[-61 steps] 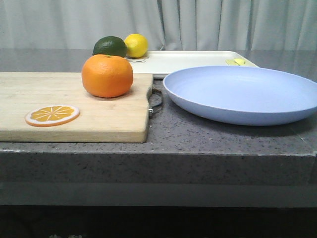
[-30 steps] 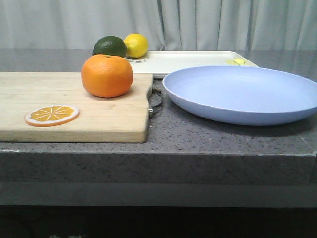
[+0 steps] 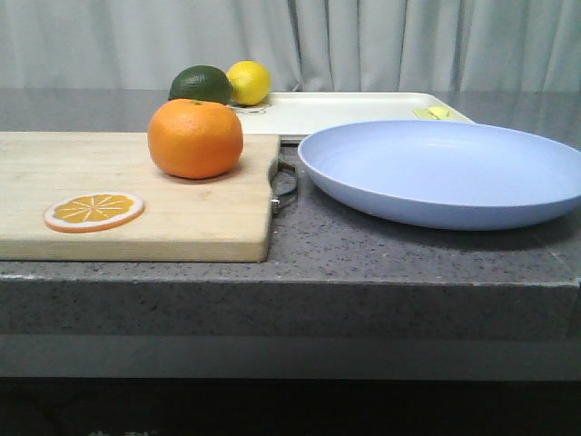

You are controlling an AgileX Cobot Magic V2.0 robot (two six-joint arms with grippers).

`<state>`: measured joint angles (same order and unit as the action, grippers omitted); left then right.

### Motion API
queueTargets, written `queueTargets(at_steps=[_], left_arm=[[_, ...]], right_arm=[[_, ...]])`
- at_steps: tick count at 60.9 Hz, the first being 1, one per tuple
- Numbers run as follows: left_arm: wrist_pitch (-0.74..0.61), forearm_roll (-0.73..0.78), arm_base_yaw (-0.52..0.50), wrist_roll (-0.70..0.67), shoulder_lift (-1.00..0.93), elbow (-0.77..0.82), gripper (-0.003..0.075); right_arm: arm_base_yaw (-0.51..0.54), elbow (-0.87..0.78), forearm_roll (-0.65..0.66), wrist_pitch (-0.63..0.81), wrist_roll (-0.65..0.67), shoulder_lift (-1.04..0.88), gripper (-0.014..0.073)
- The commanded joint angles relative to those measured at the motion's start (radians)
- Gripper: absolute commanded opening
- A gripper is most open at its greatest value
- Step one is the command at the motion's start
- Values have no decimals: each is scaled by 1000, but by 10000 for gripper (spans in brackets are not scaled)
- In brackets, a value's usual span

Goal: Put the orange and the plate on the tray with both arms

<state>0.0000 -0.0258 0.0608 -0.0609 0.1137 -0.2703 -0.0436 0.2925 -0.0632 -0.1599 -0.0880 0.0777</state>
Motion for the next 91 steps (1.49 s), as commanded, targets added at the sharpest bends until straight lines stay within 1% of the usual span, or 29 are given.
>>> queueTargets(at_steps=[1, 8, 12, 17, 24, 35, 39, 41, 43, 45, 48, 53, 56, 60, 61, 62, 64, 68, 91], left_arm=[[29, 8, 0, -8, 126, -128, -18], [113, 35, 0, -7, 329, -257, -18], [130, 37, 0, -7, 417, -306, -18], [148, 37, 0, -7, 483, -343, -18], [150, 37, 0, -7, 514, -348, -18], [147, 37, 0, -7, 516, -348, -17], [147, 37, 0, -7, 516, -348, -13], [147, 37, 0, -7, 516, -348, -3], [147, 37, 0, -7, 516, -348, 23], [147, 37, 0, -7, 516, -348, 65], [147, 37, 0, -7, 516, -348, 148], [147, 35, 0, -7, 518, -348, 359], [147, 26, 0, -7, 516, -348, 522], [147, 26, 0, -7, 516, -348, 680], [147, 26, 0, -7, 516, -348, 707], [147, 26, 0, -7, 516, -348, 711], [146, 26, 0, -7, 516, -348, 685], [146, 26, 0, -7, 516, -346, 657], [144, 26, 0, -7, 516, -346, 651]], right_arm=[[3, 137, -17, 18, 13, 128, -61], [3, 251, -81, -8, 14, 294, -61], [3, 299, -97, -12, 14, 374, -61], [3, 338, -106, -19, 14, 447, -61], [3, 350, -112, -7, 14, 487, -61], [3, 350, -112, -7, 14, 491, -55], [3, 350, -112, -7, 14, 491, -29], [3, 350, -112, -7, 14, 491, 0], [3, 350, -112, -7, 14, 491, 38], [3, 350, -112, -7, 14, 491, 89], [3, 350, -112, -8, 14, 491, 174], [3, 350, -112, -8, 14, 491, 341], [3, 350, -112, -9, 14, 491, 447], [3, 350, -112, -9, 14, 491, 547], [3, 350, -112, -9, 14, 491, 575], [3, 350, -112, -9, 14, 491, 591], [3, 350, -112, -9, 14, 491, 627], [3, 350, -112, -9, 14, 491, 657], [3, 350, -112, -16, 14, 491, 653]])
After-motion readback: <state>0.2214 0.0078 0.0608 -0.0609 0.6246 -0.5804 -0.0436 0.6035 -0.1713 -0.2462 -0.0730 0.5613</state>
